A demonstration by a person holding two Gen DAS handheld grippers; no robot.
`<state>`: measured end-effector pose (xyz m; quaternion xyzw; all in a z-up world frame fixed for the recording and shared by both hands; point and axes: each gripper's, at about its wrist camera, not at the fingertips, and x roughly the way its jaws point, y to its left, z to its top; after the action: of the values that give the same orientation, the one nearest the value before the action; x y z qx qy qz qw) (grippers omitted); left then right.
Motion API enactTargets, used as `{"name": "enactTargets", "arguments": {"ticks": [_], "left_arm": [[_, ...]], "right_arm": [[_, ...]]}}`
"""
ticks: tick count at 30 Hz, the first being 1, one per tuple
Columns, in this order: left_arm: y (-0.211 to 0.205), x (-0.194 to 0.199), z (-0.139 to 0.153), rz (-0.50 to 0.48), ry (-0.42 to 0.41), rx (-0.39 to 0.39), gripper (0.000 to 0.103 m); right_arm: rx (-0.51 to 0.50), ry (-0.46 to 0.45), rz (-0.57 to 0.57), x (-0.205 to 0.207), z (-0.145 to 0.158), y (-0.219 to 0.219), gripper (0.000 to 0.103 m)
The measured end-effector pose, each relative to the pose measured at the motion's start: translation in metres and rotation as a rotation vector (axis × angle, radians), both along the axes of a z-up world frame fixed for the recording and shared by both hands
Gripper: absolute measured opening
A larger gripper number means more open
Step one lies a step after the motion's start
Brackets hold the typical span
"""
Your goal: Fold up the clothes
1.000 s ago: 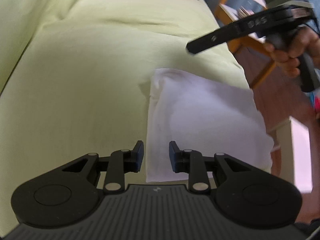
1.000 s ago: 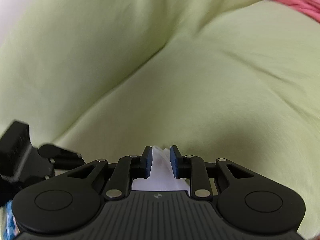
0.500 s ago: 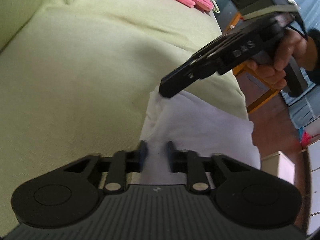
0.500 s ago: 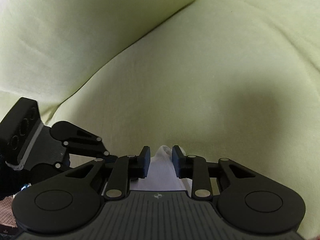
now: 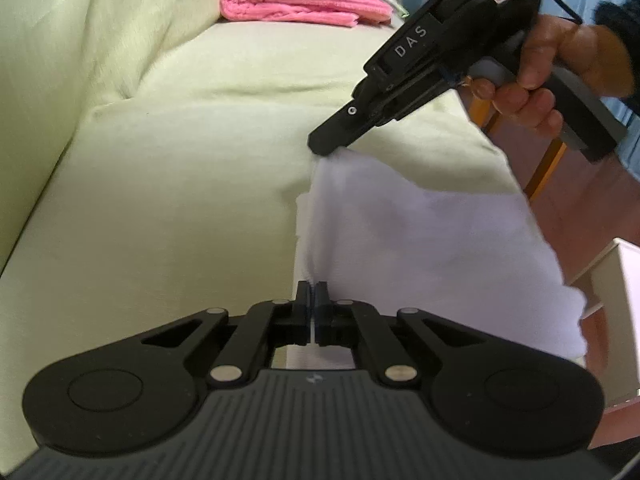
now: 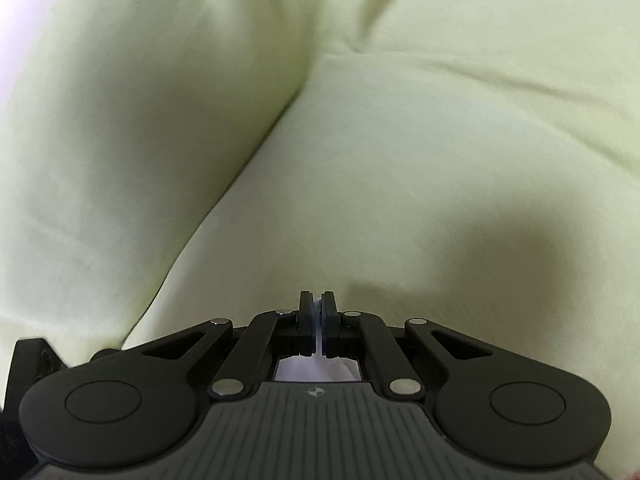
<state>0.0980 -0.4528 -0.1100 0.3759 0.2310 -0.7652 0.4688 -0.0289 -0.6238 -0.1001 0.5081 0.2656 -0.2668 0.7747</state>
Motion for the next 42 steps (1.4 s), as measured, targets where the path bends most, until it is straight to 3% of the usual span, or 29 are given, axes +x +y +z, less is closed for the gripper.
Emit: {"name": "enactTargets", "arguments": {"ticks": [5,6,7,10,14,16,17,18,20,24,27,32,38,40,42], "left_arm": [[-0.009,0.001,-0.004,0.025,0.018,0.030,0.000],[-0.014,0.004,-0.002,0.030,0.039,0.047,0.000],[-0.018,0.008,0.000,0.034,0.061,0.064,0.000],[-0.032,0.018,0.006,0.047,0.125,0.115,0.001],[-0.051,0.031,0.014,0.065,0.211,0.183,0.008],[-0.060,0.038,0.019,0.074,0.254,0.217,0.018],[-0.065,0.041,0.021,0.078,0.275,0.234,0.031],[-0.070,0.044,0.023,0.082,0.297,0.251,0.036],[-0.098,0.053,0.014,0.066,0.395,0.335,0.036],[-0.147,0.062,-0.029,0.020,0.440,0.511,0.037],[-0.168,0.066,-0.050,-0.080,0.542,0.617,0.040],[-0.185,0.072,-0.078,-0.121,0.680,0.733,0.036],[-0.185,0.043,-0.077,-0.247,0.625,0.714,0.028],[-0.183,0.039,-0.076,-0.263,0.602,0.698,0.019],[-0.182,0.037,-0.074,-0.266,0.582,0.685,0.016]], "right_arm": [[0.022,0.030,0.019,0.020,-0.014,-0.012,0.003],[0.016,0.049,0.022,0.023,-0.014,-0.016,0.008],[0.009,0.068,0.024,0.027,-0.013,-0.020,0.022],[0.012,0.086,-0.035,0.026,0.000,-0.028,0.039],[-0.031,0.064,-0.166,0.003,0.030,-0.020,0.046],[-0.031,0.052,-0.255,-0.018,0.041,-0.008,0.051],[-0.020,0.045,-0.298,-0.030,0.043,0.000,0.051],[-0.002,0.037,-0.338,-0.041,0.045,0.007,0.051],[0.044,0.035,-0.410,-0.058,0.040,0.024,0.051],[0.113,0.049,-0.512,-0.084,0.026,0.062,0.051],[0.159,0.051,-0.581,-0.092,0.014,0.083,0.051],[0.186,0.010,-0.678,-0.109,0.005,0.102,0.051],[0.194,-0.065,-0.725,-0.131,-0.009,0.114,0.051],[0.187,-0.081,-0.702,-0.141,-0.013,0.122,0.052],[0.176,-0.088,-0.671,-0.142,-0.017,0.126,0.052]]}}
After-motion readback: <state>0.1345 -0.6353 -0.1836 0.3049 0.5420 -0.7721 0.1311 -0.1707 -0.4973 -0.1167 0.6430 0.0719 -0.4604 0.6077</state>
